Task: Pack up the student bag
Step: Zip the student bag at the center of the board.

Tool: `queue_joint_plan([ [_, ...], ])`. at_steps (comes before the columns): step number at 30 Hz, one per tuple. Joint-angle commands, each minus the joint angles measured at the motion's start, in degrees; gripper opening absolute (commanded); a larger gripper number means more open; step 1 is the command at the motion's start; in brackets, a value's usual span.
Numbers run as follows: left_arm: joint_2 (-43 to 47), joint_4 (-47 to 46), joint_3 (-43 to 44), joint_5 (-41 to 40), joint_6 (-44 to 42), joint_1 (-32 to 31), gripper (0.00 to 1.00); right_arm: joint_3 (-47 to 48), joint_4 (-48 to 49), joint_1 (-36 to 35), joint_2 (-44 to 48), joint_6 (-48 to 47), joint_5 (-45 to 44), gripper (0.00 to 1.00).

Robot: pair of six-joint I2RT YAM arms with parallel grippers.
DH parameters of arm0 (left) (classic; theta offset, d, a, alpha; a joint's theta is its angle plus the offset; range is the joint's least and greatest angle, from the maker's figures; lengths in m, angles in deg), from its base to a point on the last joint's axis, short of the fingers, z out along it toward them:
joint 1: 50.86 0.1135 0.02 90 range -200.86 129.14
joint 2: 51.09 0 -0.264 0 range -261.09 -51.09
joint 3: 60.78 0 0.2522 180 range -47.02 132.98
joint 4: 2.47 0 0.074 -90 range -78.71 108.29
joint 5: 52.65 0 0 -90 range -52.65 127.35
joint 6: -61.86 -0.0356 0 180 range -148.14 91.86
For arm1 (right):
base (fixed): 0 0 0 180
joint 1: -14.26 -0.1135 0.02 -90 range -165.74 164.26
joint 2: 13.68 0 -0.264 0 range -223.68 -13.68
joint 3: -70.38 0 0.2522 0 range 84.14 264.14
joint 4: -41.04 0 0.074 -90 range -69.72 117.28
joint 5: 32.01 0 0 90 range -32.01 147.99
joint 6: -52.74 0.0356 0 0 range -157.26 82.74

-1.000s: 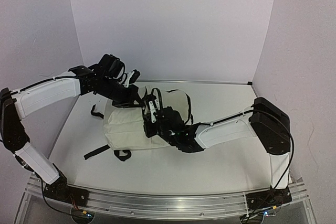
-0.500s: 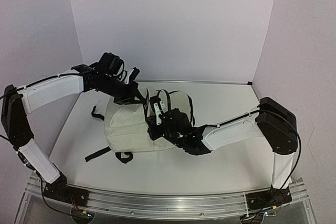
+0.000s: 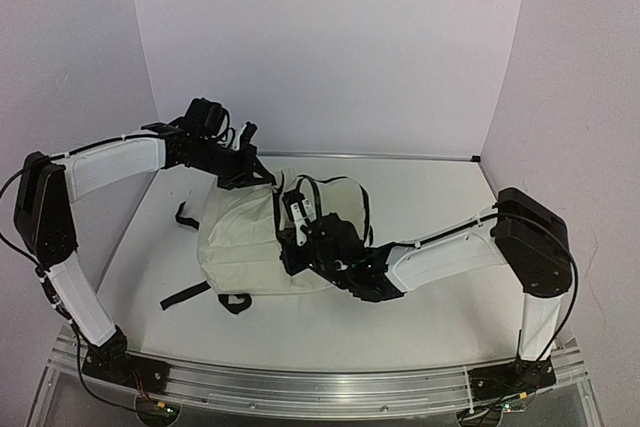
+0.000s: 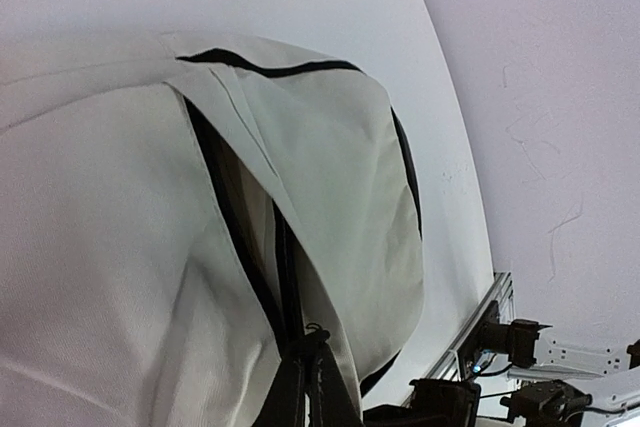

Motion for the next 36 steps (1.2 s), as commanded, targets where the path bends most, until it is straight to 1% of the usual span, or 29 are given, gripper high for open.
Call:
queue_joint_plan([
  [1, -1.2, -12.0, 5.6, -0.1, 0.6, 2.7, 0.00, -1.4, -4.1, -3.5, 3.2, 0.4, 1.6, 0.00],
  [11, -8.5, -15.4, 9.1, 1.1, 0.0, 4.2, 0.00, -2.7, -4.7, -4.9, 5.4, 2.1, 3.7, 0.00],
  [14, -10.9, -15.5, 11.0, 0.3, -0.1, 4.5, 0.00, -3.4, -4.8, -5.4, 6.2, 2.9, 3.9, 0.00],
  [17, -13.0, -15.2, 11.9, -2.2, 0.3, 4.8, 0.00, -4.2, -4.9, -5.8, 7.5, 3.5, 3.5, 0.00],
  [20, -15.3, -12.5, 13.5, -6.1, 1.5, 5.4, 0.00, -5.0, -5.0, -6.0, 8.4, 4.0, 3.1, 0.00],
  [26, -17.9, -10.1, 14.3, -13.5, 3.8, 5.6, 0.00, -5.3, -5.0, -6.0, 8.9, 4.2, 2.8, 0.00],
  [28, -19.2, -9.5, 15.5, -14.3, 4.2, 5.7, 0.00, -5.1, -5.0, -6.1, 8.9, 4.1, 3.0, 0.00],
  [32, -21.7, -9.1, 17.7, -14.2, 4.9, 5.7, 0.00, -4.7, -5.0, -6.2, 9.0, 4.2, 3.1, 0.00],
  [34, -21.7, -10.2, 17.6, -13.0, 4.9, 5.7, 0.00, -4.6, -5.1, -6.2, 9.2, 4.5, 2.6, 0.00],
  [36, -20.8, -12.4, 16.5, -10.6, 4.4, 5.7, 0.00, -3.4, -7.6, -6.2, 10.0, 5.5, 0.4, 0.00],
])
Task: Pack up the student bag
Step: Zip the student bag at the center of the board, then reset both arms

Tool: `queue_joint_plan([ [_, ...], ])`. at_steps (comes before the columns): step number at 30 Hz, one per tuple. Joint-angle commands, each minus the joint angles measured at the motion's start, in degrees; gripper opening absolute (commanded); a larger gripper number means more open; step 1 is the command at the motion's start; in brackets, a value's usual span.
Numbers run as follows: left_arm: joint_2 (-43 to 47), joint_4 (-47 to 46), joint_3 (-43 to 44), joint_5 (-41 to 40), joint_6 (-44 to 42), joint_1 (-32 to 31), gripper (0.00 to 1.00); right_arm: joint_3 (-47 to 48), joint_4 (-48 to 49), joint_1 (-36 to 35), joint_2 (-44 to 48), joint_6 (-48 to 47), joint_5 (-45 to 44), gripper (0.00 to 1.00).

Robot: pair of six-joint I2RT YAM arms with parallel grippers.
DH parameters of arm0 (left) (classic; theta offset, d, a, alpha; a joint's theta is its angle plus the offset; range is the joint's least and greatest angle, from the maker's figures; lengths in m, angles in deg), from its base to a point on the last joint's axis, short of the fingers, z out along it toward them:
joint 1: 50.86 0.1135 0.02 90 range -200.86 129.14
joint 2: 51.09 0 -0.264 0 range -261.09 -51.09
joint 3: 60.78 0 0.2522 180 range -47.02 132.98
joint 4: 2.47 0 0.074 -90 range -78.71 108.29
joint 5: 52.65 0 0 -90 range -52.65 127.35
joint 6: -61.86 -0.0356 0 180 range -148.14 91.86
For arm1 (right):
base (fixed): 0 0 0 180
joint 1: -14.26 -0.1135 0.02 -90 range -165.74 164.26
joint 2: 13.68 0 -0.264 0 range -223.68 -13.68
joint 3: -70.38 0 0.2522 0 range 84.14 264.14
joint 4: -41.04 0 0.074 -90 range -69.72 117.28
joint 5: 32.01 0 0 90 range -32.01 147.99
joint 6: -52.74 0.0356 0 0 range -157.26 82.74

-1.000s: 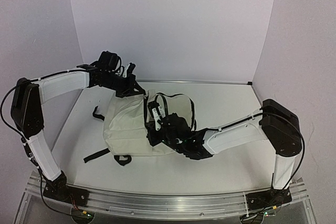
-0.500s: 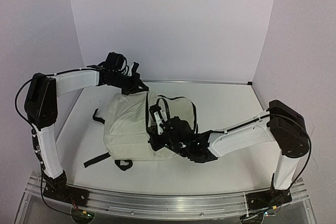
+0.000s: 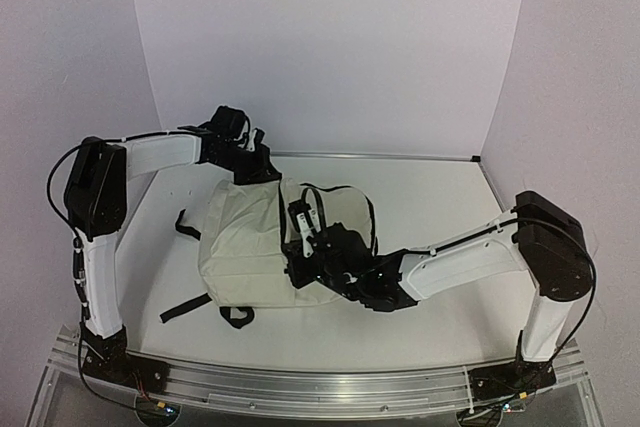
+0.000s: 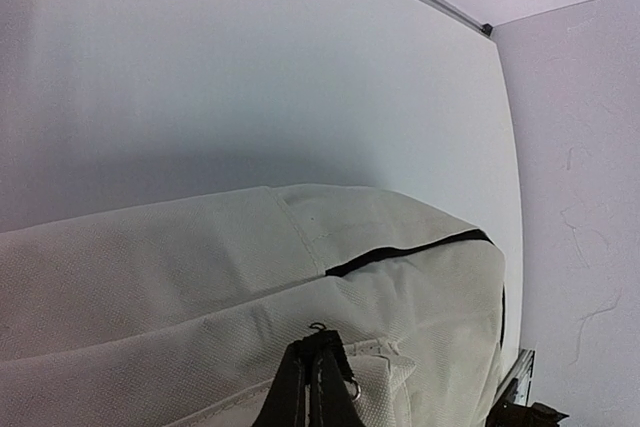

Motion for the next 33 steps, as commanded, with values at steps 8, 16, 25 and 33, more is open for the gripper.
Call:
queue_joint_plan([
  [8, 8.1, -10.8, -1.6, -2.8, -5.4, 2.8, 0.59, 6.1, -12.5, -2.9, 10.8, 3.8, -7.4, 0.71],
  [16, 16.5, -9.5, -9.1, -7.1, -8.5, 8.4, 0.97, 9.6, -20.1, 5.5, 12.2, 5.8, -1.0, 0.98],
  [25, 26.3, -13.0, -24.4, -9.7, -6.5, 22.9, 1.00, 4.6, -23.5, 29.8, 13.7, 8.5, 14.7, 0.98],
  [33, 39.6, -15.7, -38.4, -17.5, -6.6, 32.9, 1.00, -2.6, -23.2, 47.5, 20.8, 7.1, 15.8, 0.98],
])
